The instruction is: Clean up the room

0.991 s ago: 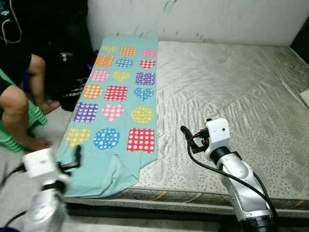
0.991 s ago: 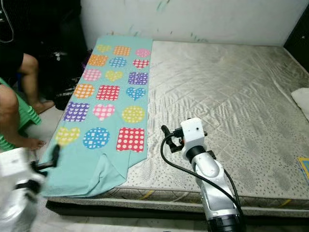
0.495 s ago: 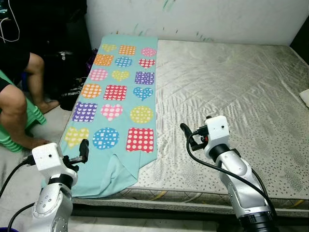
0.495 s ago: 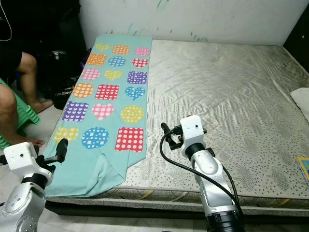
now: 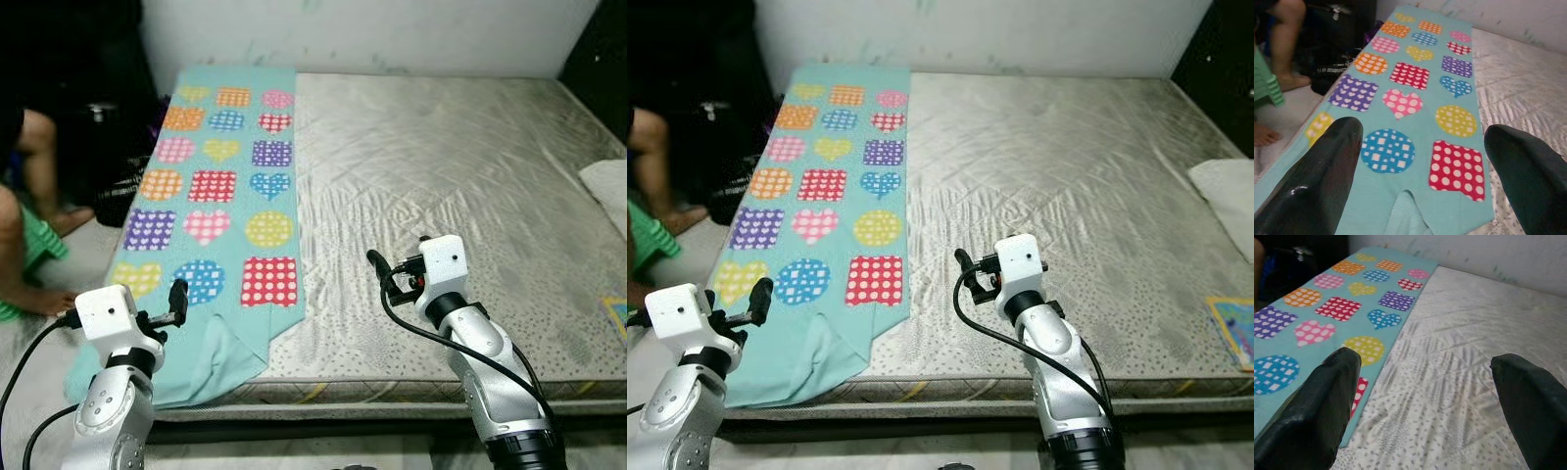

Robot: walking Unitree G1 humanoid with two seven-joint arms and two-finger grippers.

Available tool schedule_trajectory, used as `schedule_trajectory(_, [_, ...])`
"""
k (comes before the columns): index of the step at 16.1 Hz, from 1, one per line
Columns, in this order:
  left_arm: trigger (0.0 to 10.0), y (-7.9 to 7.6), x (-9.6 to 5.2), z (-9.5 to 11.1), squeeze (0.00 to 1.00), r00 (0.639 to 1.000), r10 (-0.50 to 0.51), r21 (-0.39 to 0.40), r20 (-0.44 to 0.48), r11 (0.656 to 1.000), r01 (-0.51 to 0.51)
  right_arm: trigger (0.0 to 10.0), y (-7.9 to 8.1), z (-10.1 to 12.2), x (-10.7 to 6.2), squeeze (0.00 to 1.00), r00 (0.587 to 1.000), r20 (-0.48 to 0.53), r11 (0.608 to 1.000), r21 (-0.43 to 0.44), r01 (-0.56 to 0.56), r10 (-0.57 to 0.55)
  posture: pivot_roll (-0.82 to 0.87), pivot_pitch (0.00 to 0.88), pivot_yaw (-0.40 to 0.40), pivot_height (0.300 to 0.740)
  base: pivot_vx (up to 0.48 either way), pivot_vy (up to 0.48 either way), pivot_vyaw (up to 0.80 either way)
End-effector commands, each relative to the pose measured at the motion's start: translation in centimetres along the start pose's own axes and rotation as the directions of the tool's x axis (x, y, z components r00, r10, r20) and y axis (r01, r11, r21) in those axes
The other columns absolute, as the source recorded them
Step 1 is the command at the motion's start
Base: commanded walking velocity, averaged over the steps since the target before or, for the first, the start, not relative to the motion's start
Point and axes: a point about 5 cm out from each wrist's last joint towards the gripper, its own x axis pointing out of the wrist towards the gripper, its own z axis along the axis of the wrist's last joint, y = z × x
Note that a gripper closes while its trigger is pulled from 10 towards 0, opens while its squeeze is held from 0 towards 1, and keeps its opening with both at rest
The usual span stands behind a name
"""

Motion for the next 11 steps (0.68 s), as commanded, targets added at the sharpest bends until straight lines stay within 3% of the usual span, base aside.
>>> schedule_trajectory(1, [10.0,-0.1,0.0,-0.3,0.00,1.000,-0.007,0.001,-0.012,1.000,0.007,10.0,-0.1,0.1,0.1,0.00,1.000,0.004,1.000,-0.004,-0.002,0.002,-0.11,0.080,-0.029,0.740,0.000,0.000,0.00])
schedule_trajectory(3, [10.0,-0.3,0.1,-0.3,0.00,1.000,-0.011,-0.002,-0.010,1.000,0.011,10.0,-0.1,0.0,0.2,0.00,1.000,-0.006,1.000,0.006,0.002,-0.002,-0.11,0.081,-0.029,0.740,0.000,0.000,0.00])
schedule_trajectory(7, [10.0,-0.5,0.2,-0.3,0.00,1.000,-0.017,-0.007,-0.009,1.000,0.017,10.0,-0.2,-0.1,0.0,0.00,1.000,-0.005,1.000,0.008,0.010,-0.010,-0.11,0.083,-0.030,0.740,0.000,0.000,-0.74])
schedule_trajectory(11, [10.0,-1.1,0.3,-0.1,0.00,0.999,-0.044,-0.052,0.002,0.998,0.044,10.0,-0.1,-0.2,-0.1,0.00,1.000,-0.006,1.000,-0.005,0.005,-0.005,-0.11,0.093,-0.026,0.740,0.000,0.000,0.00])
